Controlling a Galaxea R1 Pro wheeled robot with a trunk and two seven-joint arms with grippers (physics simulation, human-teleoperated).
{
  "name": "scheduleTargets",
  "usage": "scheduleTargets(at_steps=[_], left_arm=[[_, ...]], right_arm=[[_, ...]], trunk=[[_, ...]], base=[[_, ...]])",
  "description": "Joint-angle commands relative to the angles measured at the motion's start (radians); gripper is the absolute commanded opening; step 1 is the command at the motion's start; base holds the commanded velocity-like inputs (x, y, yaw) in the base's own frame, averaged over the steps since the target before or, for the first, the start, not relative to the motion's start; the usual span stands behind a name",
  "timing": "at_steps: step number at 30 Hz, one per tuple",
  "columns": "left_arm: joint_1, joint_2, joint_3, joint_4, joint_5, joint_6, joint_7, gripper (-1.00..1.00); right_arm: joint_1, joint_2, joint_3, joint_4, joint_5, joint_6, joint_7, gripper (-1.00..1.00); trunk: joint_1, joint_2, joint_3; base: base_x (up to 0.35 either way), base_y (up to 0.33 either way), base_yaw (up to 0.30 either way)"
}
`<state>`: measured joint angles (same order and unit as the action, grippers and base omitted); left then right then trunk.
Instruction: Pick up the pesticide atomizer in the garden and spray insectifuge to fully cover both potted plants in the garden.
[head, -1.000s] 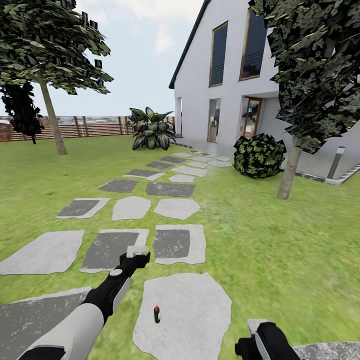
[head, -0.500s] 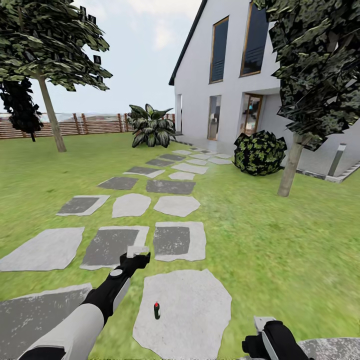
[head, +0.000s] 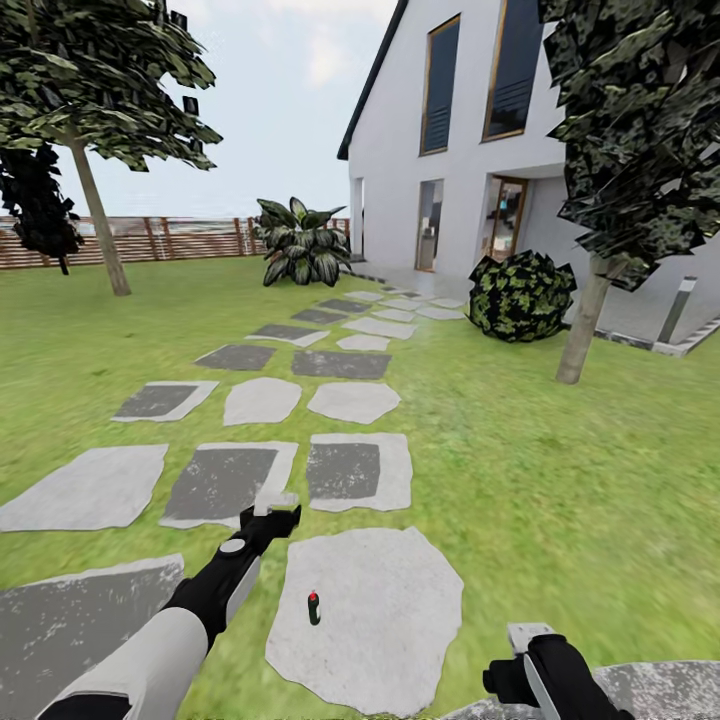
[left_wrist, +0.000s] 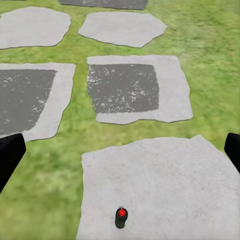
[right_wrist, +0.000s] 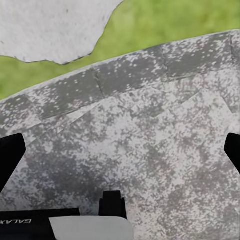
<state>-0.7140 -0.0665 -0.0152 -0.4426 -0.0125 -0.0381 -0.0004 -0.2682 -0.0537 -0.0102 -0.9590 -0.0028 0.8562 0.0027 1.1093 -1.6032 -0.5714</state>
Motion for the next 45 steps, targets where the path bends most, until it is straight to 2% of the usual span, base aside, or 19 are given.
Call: scheduleTargets(at_steps=[1, 45], left_arm=[[-0.001, 0.0, -0.002, 0.001, -0.001, -0.003, 0.0, 1.0], [-0.001, 0.001, -0.002, 0.001, -0.001, -0.003, -0.001, 1.0]], right_arm=[[0.0, 0.0, -0.001, -0.001, 0.0, 0.004, 0.0, 1.0], [0.0, 0.0, -0.001, -0.001, 0.0, 0.003, 0.001, 1.0]], trunk=[[0.004, -0.008, -0.006], [0.173, -0.316, -0.213]], base=[[0.0, 0.0, 0.0], [0.0, 0.0, 0.0]])
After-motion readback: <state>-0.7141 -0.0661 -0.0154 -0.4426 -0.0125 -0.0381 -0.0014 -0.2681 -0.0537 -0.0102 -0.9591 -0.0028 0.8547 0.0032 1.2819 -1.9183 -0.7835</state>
